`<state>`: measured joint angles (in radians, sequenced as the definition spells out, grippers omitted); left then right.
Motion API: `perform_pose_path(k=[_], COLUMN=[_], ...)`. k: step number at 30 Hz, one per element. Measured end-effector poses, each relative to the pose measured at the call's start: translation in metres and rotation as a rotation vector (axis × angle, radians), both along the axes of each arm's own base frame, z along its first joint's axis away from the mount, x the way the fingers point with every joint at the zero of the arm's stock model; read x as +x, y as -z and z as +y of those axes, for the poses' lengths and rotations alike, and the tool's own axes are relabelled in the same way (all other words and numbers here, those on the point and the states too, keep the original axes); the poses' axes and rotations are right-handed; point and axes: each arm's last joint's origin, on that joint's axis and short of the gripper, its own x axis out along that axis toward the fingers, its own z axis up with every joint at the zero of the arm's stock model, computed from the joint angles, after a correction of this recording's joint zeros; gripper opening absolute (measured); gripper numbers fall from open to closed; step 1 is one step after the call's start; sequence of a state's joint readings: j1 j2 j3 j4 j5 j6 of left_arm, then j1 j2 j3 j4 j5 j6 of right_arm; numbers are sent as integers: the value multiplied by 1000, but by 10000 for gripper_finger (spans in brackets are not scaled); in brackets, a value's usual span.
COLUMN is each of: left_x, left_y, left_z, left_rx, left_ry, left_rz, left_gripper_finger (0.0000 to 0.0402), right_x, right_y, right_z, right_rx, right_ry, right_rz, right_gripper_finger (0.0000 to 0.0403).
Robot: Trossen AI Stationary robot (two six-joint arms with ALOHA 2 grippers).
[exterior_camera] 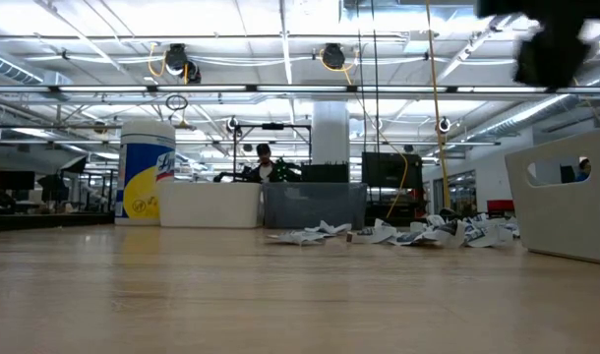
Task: Pick & Place First Aid Supplies
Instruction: Put the orange ointment pack into the gray bin
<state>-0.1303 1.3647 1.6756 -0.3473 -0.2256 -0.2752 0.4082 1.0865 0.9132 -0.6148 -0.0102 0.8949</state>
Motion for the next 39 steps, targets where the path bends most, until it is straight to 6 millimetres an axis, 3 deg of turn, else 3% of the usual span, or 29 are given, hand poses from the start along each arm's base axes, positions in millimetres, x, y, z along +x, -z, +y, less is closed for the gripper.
perform_pose_path(k=[8,14,19,25,39], left_x=[0,0,0,-6,-44], left_y=[0,0,2,26,74], left_z=[0,0,-2,-11,-55], left_rx=[-1,-1,5,-154,-402], left_ry=[0,0,53,155,173], left_rz=[0,0,17,275,903], left_gripper_finger=[200,200,200,200,200], right_x=[32,55,63,64,66], right_y=[-96,-159,-196,-199,-198], right_z=[-27,-43,-47,-51,-69], right_rx=[-129,-292,-384,-402,-398], right_ry=[41,50,41,45,38], right_rz=[-641,-875,-991,-982,-970], right_gripper_finger=[157,140,145,162,180])
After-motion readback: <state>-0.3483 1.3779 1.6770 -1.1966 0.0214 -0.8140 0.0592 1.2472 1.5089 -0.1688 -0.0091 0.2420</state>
